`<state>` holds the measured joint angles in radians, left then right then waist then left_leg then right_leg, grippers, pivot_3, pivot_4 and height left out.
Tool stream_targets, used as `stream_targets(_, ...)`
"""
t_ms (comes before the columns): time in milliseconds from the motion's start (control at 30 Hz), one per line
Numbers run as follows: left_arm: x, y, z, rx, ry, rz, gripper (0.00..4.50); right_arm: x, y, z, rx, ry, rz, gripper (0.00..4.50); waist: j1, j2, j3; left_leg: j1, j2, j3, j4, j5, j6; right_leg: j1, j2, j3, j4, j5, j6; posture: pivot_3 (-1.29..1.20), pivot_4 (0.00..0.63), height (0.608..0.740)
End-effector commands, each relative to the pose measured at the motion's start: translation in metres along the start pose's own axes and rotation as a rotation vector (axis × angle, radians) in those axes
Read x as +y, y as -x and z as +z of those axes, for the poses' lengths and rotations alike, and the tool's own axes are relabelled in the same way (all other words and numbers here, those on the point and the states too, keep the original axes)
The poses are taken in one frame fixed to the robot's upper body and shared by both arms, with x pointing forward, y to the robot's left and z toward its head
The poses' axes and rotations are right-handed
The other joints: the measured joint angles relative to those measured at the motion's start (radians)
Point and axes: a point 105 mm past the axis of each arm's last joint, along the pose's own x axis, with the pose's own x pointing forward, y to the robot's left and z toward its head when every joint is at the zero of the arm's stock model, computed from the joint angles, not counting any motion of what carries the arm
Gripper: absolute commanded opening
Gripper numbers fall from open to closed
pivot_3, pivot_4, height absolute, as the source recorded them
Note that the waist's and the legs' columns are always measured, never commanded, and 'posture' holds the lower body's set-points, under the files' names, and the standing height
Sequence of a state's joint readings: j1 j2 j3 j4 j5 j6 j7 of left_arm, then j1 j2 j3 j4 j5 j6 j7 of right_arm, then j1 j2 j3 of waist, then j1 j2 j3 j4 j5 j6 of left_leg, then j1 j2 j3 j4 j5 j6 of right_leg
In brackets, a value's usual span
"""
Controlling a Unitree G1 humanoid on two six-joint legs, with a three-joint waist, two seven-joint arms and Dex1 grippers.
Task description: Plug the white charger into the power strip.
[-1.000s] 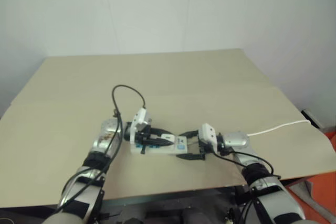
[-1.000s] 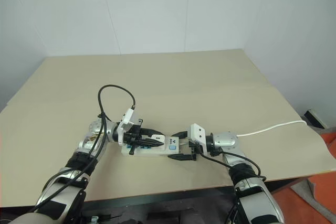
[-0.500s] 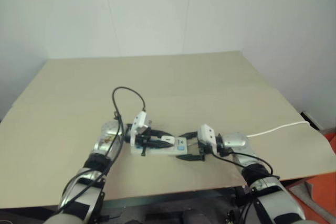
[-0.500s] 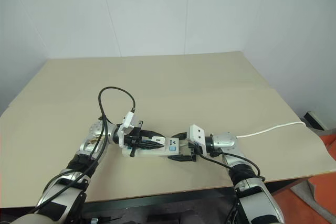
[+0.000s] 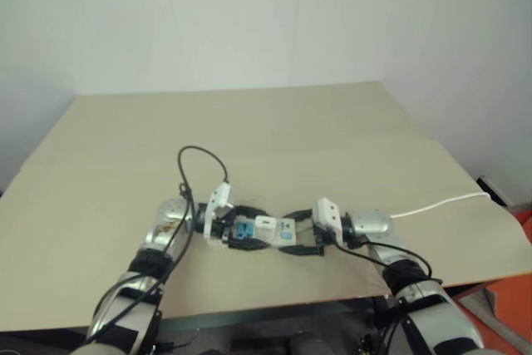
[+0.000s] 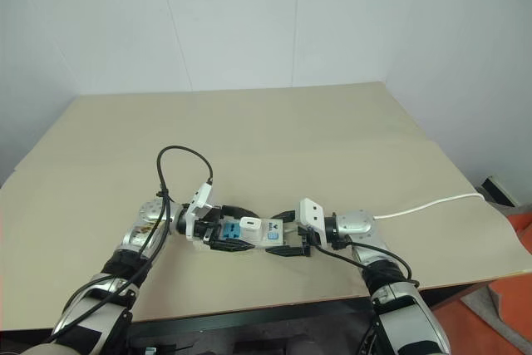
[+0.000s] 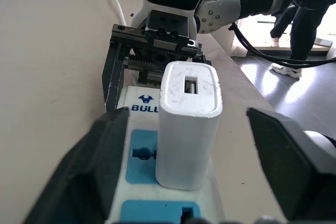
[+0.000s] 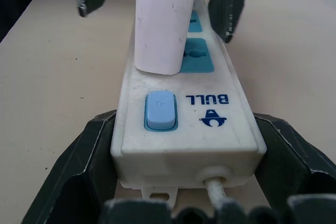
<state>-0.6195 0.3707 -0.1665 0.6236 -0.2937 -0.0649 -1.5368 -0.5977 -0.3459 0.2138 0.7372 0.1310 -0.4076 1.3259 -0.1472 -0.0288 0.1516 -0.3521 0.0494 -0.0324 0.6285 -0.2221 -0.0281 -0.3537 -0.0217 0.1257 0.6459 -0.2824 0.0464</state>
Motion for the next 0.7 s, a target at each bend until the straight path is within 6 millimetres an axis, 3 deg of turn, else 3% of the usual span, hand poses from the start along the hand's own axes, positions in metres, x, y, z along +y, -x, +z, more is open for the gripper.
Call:
stream_targets(33, -0.003, 0.009, -0.012, 0.048, 0.049, 0.015, 4.49, 0.011, 0.001, -0.019, 0.074, -0.050, 0.031, 3.39, 0.000, 0.000, 0.000, 0.000, 0.000, 0.000, 0.000, 0.000, 0.000, 0.000, 0.000, 0.000, 0.000, 0.000, 0.000, 0.00, 0.150, 0.740)
stream_targets(167, -0.002, 0.018, 0.006, 0.026, 0.001, 0.016, 4.49, 0.009, 0.001, -0.016, 0.055, -0.120, 0.036, 3.39, -0.002, 0.000, 0.001, 0.000, 0.000, 0.000, 0.000, 0.000, 0.000, -0.003, 0.000, 0.000, 0.000, 0.000, 0.000, 0.00, 0.150, 0.740)
stream_targets(267, 0.003, 0.037, 0.036, -0.046, -0.046, 0.086, 4.50, 0.011, 0.008, -0.010, 0.050, -0.112, 0.082, 4.44, 0.004, -0.001, 0.003, -0.003, 0.000, 0.000, 0.000, 0.000, 0.000, -0.008, 0.000, 0.000, 0.000, 0.000, 0.000, 0.00, 0.150, 0.740)
stream_targets(367, 0.002, 0.062, 0.058, -0.084, -0.077, 0.161, 4.50, 0.008, 0.018, -0.002, 0.034, -0.072, 0.061, 4.48, 0.020, -0.001, 0.003, -0.018, 0.000, -0.001, 0.001, 0.000, 0.000, -0.023, 0.000, -0.002, 0.000, 0.000, 0.000, 0.00, 0.150, 0.740)
stream_targets(467, -0.007, 0.082, 0.061, -0.035, -0.100, 0.215, 4.50, 0.006, 0.030, 0.011, 0.016, -0.033, 0.033, 4.48, 0.034, 0.000, 0.004, -0.028, 0.000, -0.001, 0.000, 0.000, 0.000, -0.033, -0.002, -0.002, 0.001, 0.004, -0.006, 0.00, 0.150, 0.740)
stream_targets(567, -0.029, 0.109, 0.056, 0.027, -0.105, 0.270, 4.50, 0.010, 0.059, 0.031, 0.021, 0.073, -0.001, 4.48, 0.053, 0.005, 0.009, -0.035, -0.001, 0.001, 0.000, 0.000, 0.000, -0.038, -0.005, -0.003, -0.001, 0.005, -0.007, 0.00, 0.150, 0.740)
stream_targets(700, -0.038, 0.135, 0.059, 0.059, -0.113, 0.419, 4.50, 0.022, 0.096, 0.054, 0.046, 0.128, -0.004, 4.48, 0.085, 0.006, 0.015, -0.049, -0.002, 0.002, 0.003, 0.000, 0.000, -0.051, -0.008, -0.004, -0.001, 0.004, -0.007, 0.00, 0.150, 0.740)
